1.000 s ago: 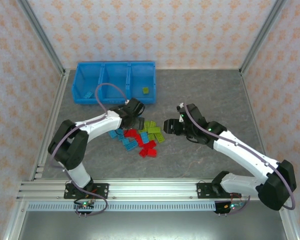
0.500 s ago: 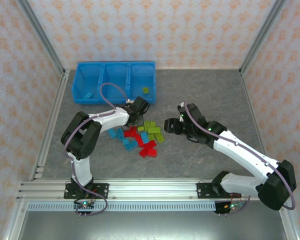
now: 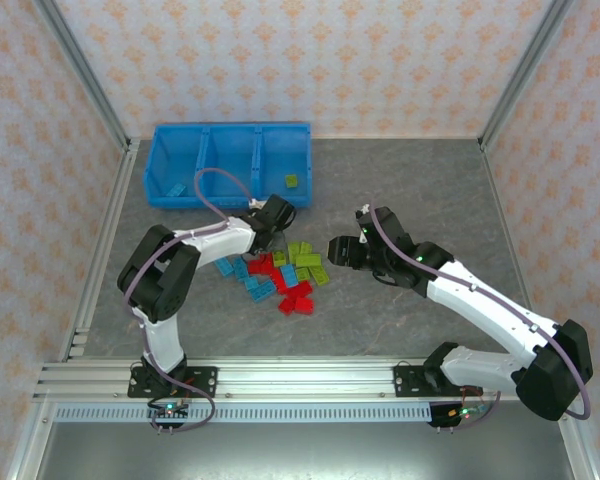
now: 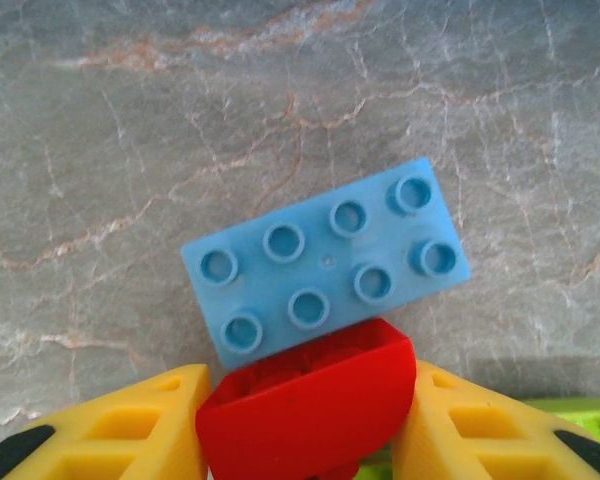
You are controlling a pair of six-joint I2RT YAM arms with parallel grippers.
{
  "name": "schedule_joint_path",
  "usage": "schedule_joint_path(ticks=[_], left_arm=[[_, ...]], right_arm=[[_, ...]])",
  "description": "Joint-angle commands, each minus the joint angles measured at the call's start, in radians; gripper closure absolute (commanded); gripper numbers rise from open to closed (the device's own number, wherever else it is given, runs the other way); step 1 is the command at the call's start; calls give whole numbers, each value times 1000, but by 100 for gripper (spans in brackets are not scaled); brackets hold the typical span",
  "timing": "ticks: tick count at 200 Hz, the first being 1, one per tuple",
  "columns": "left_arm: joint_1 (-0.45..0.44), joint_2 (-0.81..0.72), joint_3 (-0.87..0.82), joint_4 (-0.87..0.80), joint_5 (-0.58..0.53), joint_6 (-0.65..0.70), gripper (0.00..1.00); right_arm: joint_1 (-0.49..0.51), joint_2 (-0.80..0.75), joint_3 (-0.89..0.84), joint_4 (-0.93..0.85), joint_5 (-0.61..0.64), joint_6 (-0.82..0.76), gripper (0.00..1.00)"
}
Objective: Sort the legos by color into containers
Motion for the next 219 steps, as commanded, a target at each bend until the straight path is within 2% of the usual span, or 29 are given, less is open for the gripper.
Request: schedule_joint_path(ticks=[1,47,77,106,141,155,173,196,219], left_arm=[[9,-107,-21,-23,9,15,60],[23,-251,12,-68,-54,56,60],[124,-239,123,-69,-80,115,60],[247,-100,338,-73,-123,188,60],[356,192,750,-202,-12,217,58],[369,275,887,-255,16,224,53],[373,323,1004,-304,31,237,40],[373,280,1010,-323,65,239,34],[356,118,844,-266,99,238,34]], right_arm=[[4,-8,25,-8,5,19,37],[5,-5,18,6,9,30,38],[5,-5,22,3,7,35,37],[5,-17,22,-11,6,42,37],[5,-56,8,-33,24,50,37],[5,-68,5,-50,46,48,37],[6,-73,7,-70,68,46,37],[6,-68,1,-73,82,42,37],[7,-40,-5,-52,84,46,37]])
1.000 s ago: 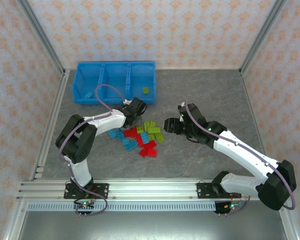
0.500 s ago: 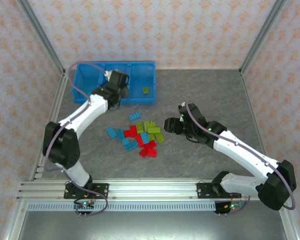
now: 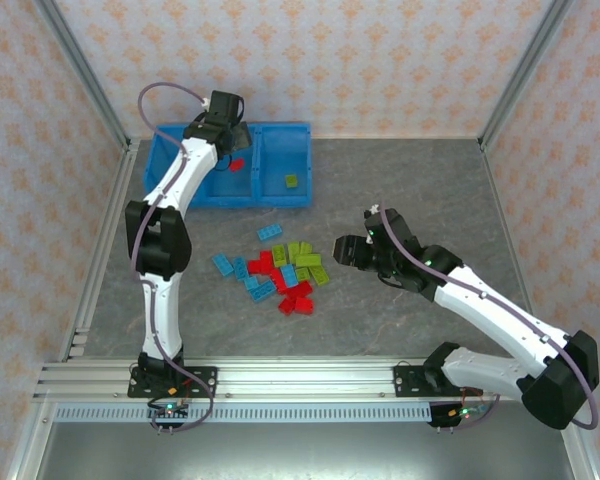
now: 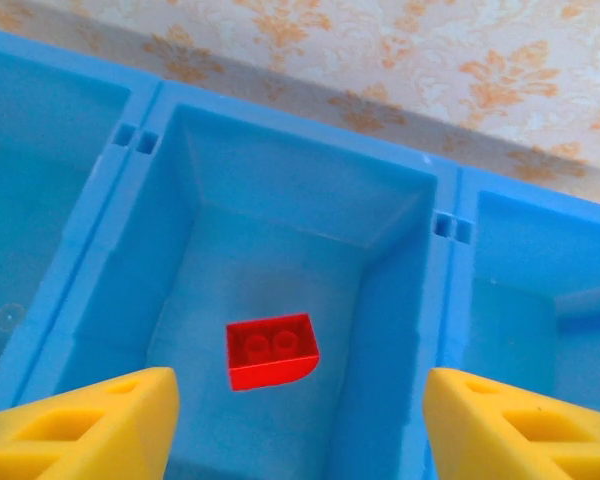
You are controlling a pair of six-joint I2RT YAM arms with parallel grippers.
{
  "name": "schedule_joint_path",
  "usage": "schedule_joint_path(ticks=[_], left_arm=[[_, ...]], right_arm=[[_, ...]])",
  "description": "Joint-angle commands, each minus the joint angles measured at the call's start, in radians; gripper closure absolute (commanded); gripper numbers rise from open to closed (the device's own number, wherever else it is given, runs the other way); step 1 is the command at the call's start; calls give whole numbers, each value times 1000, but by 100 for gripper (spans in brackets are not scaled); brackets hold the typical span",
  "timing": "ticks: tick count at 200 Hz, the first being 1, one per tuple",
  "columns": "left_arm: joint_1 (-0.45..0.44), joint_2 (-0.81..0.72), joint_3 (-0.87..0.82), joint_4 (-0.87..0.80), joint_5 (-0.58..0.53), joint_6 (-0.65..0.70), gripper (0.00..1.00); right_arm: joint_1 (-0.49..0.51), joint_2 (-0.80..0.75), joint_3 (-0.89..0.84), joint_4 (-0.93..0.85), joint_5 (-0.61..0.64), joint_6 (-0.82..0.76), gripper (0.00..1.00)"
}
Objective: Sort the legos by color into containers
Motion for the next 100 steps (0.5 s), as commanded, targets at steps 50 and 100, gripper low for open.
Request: schedule_joint_path(ticks=[50,100], left_arm=[[-217,-788,-692,68,40,71,30],[-327,-1144,-865,-221,17,151,17]], right_arm=[[7,230,38,62,-74,-2,36],[78,512,196,44,-41,-32,0]])
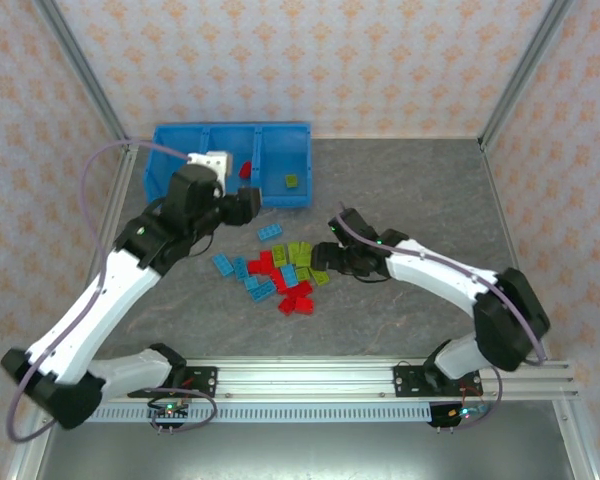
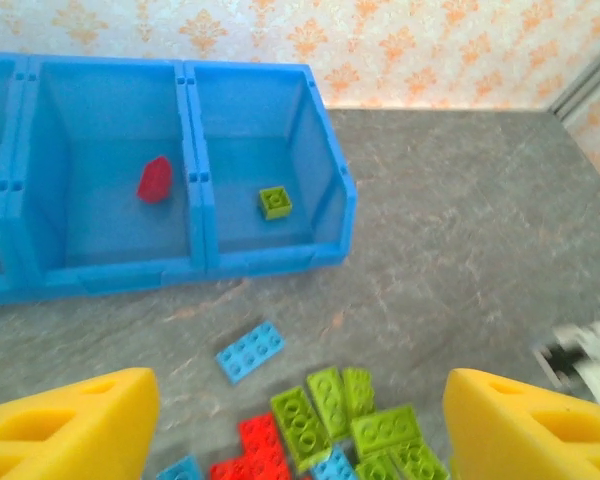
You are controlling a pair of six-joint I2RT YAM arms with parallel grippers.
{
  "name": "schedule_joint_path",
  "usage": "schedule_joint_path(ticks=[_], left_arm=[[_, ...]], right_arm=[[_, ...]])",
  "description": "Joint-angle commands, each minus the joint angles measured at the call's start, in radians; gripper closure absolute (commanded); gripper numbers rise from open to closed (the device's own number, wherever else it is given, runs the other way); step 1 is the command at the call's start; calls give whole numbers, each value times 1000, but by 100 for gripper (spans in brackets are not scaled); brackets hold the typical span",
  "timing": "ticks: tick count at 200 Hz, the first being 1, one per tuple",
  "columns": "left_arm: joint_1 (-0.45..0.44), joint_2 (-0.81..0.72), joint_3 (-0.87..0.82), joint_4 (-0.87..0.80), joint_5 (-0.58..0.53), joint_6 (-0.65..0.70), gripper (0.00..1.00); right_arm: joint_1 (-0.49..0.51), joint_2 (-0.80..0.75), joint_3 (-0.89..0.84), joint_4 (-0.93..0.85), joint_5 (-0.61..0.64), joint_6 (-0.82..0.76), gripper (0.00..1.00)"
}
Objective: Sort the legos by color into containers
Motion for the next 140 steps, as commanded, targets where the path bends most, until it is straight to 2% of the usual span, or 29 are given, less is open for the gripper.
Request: schedule_joint_path(ticks=[1,16,30,60,78,140], left_arm=[[5,-71,-51,-195,-34,59,16],[4,-134,-65,-279,-66,61,6],[5,-184,-85,-323,-98,67,0],[5,-275,-204,-282,-176,88,0],[4,-288,-252,-255,-191,87,0],[5,-254,-294,-274,-278,66,0]], right_arm=[[44,90,104,1,20,-34,0],[72,166,161,-20,63,-47,1],[88,236,204,-22,107,-56,1],[102,333,266,-33,192,-54,0],[102,356,274,-40,237,-54,4],[102,371,251,-13,256,-35,28]])
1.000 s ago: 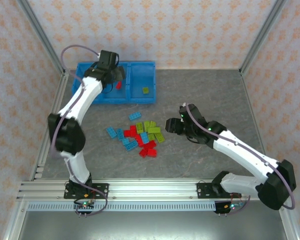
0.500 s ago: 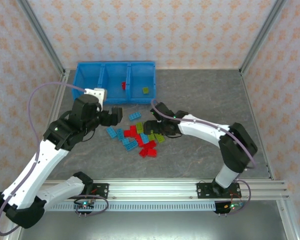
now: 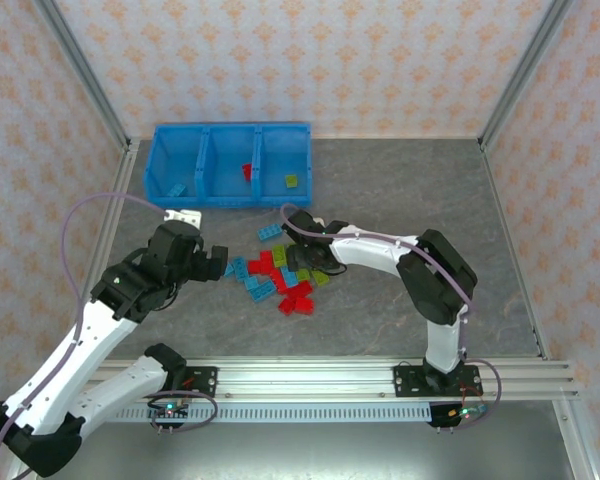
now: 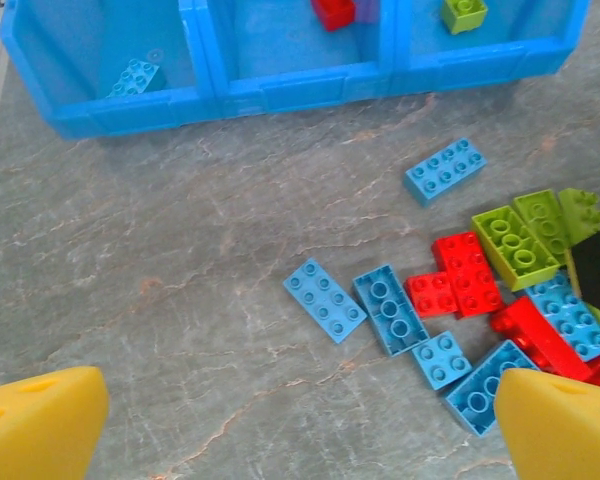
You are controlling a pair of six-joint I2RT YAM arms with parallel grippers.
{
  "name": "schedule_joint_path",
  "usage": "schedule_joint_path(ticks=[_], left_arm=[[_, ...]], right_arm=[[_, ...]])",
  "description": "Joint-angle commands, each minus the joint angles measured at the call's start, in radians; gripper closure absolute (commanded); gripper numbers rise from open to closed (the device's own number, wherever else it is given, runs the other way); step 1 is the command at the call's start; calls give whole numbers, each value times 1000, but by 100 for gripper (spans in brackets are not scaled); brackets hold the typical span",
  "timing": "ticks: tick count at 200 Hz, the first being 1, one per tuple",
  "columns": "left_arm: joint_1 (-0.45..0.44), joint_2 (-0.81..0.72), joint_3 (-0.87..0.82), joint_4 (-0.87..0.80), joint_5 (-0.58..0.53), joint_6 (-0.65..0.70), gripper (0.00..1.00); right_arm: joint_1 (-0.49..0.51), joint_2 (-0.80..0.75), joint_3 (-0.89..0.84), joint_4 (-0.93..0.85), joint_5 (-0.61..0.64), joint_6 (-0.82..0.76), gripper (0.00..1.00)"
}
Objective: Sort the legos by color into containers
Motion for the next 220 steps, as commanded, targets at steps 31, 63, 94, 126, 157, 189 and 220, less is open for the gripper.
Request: schedule_joint_path(ticks=[31,63,94,126,157,189,220], left_arm=[[3,-13,-19,-31,-76,-9,0],[3,-25,-20,-34,-98,-15,0],[3,-39,-21,-30,-96,-16,0],[5,-40,-20,-31,-105,-11,0],[14,-47,-14,-39,-131,-10,0],[15,-70,-22,-38,-135,-26,0],[15,-95,-42,-46,-201,-163,0]], right_arm=[[3,-121,-51,42,90,38,40],[4,-248,-59,67,148,17,43],[3,-282,-20,225,297,-153,45],[-9,-77,210,272,500,-366,44],[-47,193,540,198,514,-451,43],[-80,382,829,69,473,-464,39],[-91,470,1017,-23,414,-484,22]])
